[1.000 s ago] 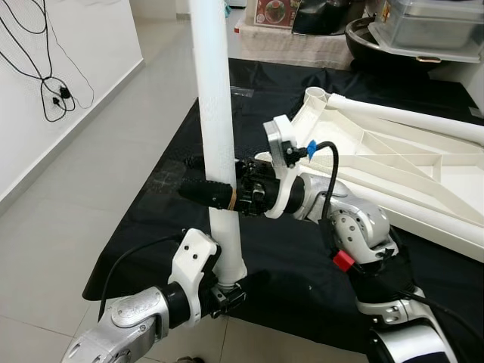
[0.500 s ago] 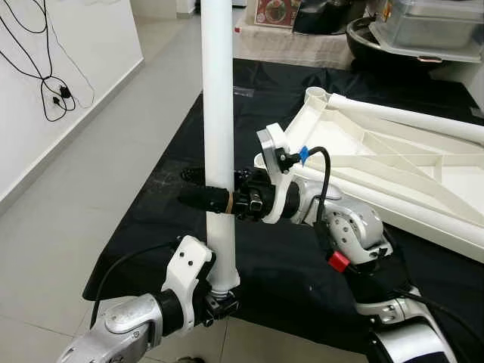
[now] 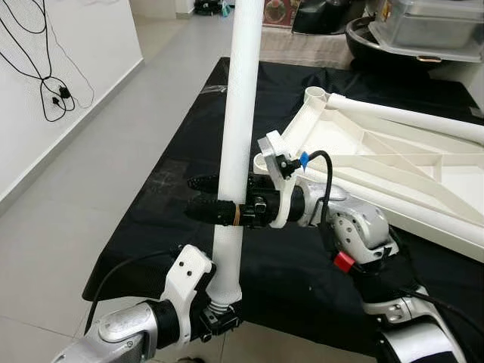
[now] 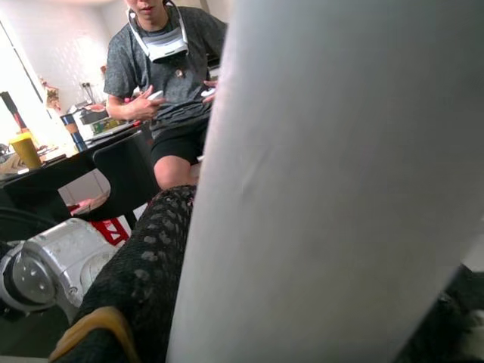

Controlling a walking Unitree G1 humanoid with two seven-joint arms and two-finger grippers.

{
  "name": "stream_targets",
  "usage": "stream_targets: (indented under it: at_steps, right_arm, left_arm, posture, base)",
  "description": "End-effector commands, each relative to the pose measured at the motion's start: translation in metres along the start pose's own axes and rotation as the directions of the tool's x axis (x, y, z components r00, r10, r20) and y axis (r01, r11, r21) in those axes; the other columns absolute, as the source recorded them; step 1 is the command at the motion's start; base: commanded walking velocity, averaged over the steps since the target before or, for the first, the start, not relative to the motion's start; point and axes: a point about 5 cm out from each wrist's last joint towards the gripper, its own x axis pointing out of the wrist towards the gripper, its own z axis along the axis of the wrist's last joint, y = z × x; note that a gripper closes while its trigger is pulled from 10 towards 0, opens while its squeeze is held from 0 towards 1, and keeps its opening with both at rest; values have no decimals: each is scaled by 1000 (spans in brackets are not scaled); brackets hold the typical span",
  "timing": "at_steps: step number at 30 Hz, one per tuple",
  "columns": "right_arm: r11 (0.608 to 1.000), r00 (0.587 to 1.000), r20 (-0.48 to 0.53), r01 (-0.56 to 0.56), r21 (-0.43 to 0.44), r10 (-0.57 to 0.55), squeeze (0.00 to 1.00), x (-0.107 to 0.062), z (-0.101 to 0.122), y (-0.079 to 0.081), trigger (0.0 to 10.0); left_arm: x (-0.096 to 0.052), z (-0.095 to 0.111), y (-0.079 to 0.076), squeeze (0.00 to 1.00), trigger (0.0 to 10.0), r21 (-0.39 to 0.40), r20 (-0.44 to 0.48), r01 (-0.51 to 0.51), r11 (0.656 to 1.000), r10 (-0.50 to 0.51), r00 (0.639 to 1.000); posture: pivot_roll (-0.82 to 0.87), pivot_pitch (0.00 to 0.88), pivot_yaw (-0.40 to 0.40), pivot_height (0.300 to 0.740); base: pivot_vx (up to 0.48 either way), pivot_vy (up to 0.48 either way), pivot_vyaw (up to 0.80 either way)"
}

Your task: Building children table

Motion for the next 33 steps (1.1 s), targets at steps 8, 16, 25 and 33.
stream_targets:
  at_steps: [8,16,25,33]
  right_arm:
    - [999,999,-36,-8,32,10,0,0,-9,3,0]
    - [998,999,-31,-32,55,34,0,-1,-11,6,0]
    - [998,999,-28,-30,56,32,0,0,-11,7,0]
    - [998,1000,-14,-23,54,24,0,0,-8,6,0]
  left_arm:
    - [-3,10,-22,0,10000,58,26,149,987,-150,988]
    - [-4,9,-21,0,10000,63,20,146,987,-147,989]
    - [-3,7,-21,0,10000,42,8,141,989,-142,990]
    - [-1,9,-21,1000,10000,8,29,148,989,-148,989]
  posture:
    - [96,139,6,740]
    - [95,130,8,740]
    - [95,136,7,740]
    - [92,143,4,740]
  base:
    - [0,0,0]
    - [0,0,0]
    - [0,0,0]
    - [0,0,0]
